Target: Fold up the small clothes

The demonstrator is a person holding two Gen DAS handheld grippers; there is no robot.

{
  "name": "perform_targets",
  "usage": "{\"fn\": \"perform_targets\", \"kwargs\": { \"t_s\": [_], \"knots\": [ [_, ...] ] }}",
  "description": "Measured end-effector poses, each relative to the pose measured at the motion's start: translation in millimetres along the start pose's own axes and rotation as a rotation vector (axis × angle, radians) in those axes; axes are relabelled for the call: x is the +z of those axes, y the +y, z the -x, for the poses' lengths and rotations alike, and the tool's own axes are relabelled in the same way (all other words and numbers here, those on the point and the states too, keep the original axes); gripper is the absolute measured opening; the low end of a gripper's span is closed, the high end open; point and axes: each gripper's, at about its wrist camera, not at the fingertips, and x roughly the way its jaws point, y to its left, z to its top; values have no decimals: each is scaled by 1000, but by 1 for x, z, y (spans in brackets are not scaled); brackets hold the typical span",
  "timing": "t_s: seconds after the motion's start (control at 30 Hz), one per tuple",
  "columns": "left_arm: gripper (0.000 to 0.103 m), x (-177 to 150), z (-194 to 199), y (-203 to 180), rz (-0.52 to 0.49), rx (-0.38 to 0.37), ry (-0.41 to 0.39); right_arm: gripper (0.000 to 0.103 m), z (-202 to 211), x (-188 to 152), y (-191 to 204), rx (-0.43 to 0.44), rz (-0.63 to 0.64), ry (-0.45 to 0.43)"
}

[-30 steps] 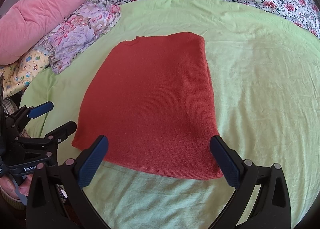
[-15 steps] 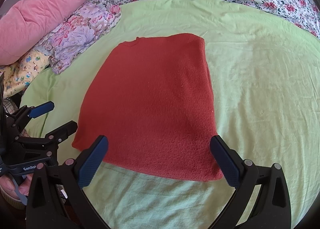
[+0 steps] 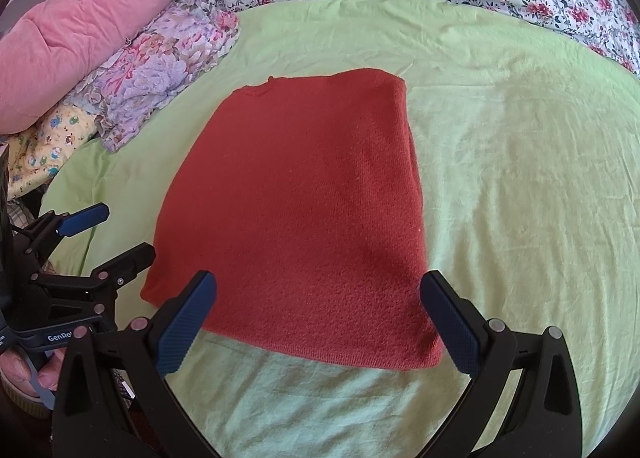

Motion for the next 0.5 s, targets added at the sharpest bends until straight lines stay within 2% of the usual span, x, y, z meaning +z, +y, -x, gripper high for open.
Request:
{"fn": "perform_targets", "kwargs": {
  "t_s": [0.5],
  "knots": [
    [89,5,-2,-2,3,-5,2,102,-2,7,-2,4,-1,-11]
  ]
}}
